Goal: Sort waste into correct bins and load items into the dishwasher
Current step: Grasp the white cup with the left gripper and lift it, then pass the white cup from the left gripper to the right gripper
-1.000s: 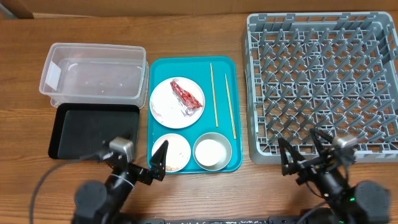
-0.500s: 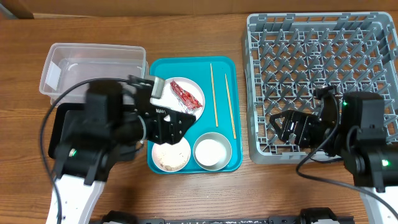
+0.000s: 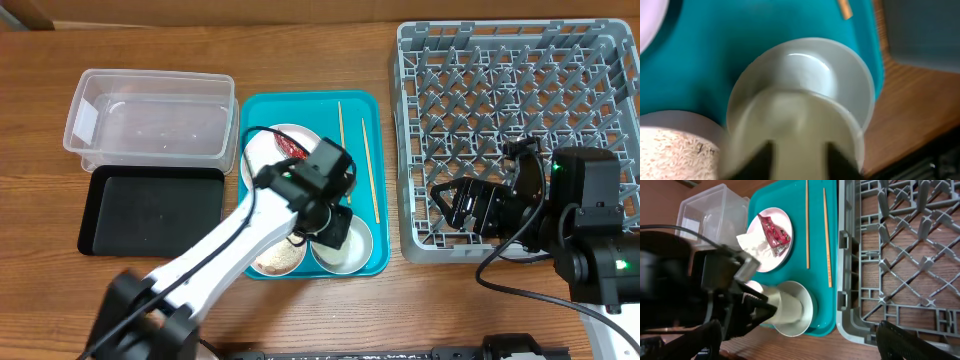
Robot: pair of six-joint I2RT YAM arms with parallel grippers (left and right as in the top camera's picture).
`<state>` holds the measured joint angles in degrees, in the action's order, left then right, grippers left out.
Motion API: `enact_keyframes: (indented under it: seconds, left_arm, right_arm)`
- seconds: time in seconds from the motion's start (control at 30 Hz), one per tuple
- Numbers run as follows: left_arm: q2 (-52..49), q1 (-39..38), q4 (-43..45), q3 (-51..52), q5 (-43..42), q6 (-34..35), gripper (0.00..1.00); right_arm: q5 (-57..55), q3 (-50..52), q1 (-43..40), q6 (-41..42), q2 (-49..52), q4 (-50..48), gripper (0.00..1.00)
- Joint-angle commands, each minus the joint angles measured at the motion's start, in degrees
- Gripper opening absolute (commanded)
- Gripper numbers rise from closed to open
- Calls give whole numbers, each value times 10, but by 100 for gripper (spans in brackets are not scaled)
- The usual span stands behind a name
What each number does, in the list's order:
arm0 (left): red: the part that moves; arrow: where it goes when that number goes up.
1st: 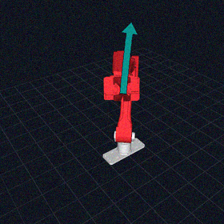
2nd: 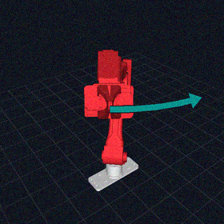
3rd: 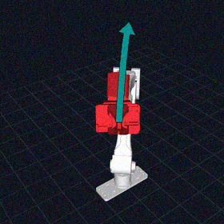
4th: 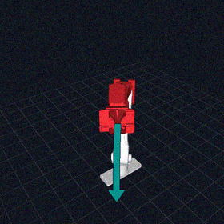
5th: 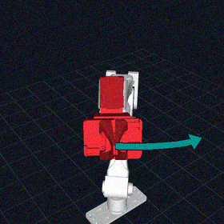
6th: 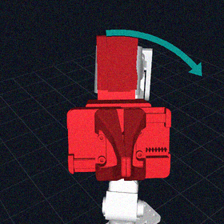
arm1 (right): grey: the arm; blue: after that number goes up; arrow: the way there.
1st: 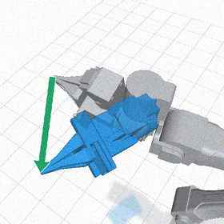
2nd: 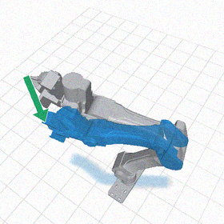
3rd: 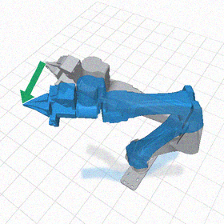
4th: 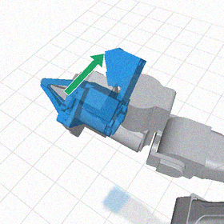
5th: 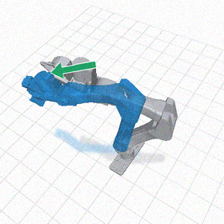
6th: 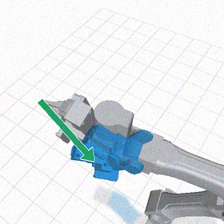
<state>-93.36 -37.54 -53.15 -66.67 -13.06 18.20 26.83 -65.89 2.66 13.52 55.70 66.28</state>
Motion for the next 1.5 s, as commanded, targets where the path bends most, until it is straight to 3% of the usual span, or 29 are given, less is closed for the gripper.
enact_keyframes:
  seconds: [0.0, 0.1, 0.33, 0.47, 0.53, 0.6, 0.8, 0.93, 1.07, 1.2, 1.3, 1.37, 1.47]
  left_arm:
    - [-24, -3, 0, 5, 21, 4, 13]
    - [-13, 4, -10, -14, 21, 7, 4]
    - [25, 17, -37, -61, 21, -2, 6]
    - [30, 17, -59, -60, 58, 0, 48]
    - [27, 16, -64, -49, 85, 11, 56]
    - [22, 16, -52, -16, 95, 16, 57]
    - [15, 16, -16, 25, 66, 18, 36]
    - [15, 16, -7, 25, 59, 17, 4]
    - [17, 21, -12, 10, 43, 14, 4]
    - [30, 66, -35, -58, -67, -14, 4]
    - [46, 123, -31, -96, -236, -62, 4]
    - [56, 175, -18, -108, -399, -99, 4]
    - [56, 230, -19, -108, -577, -149, 4]
  right_arm:
    - [7, -21, -2, 2, -7, 0, 100]
    - [7, -21, -2, 2, -7, 0, 100]
    - [7, -21, -2, 2, -7, 0, 100]
    - [7, -21, -2, 2, -7, 1, 100]
    - [7, -21, -2, 2, -7, 1, 100]
    - [7, -21, -2, 2, -7, 1, 100]
    - [7, -21, -2, 2, -7, 0, 100]
    - [7, -21, -2, 2, -7, 1, 100]
    - [7, -21, -2, 2, -7, 1, 100]
    - [7, -21, -2, 1, -7, -3, 100]
    - [7, -21, -2, 0, -6, -4, 99]
    - [14, -21, -2, 0, -6, -4, 97]
    - [104, -21, 0, -30, -6, -18, 93]
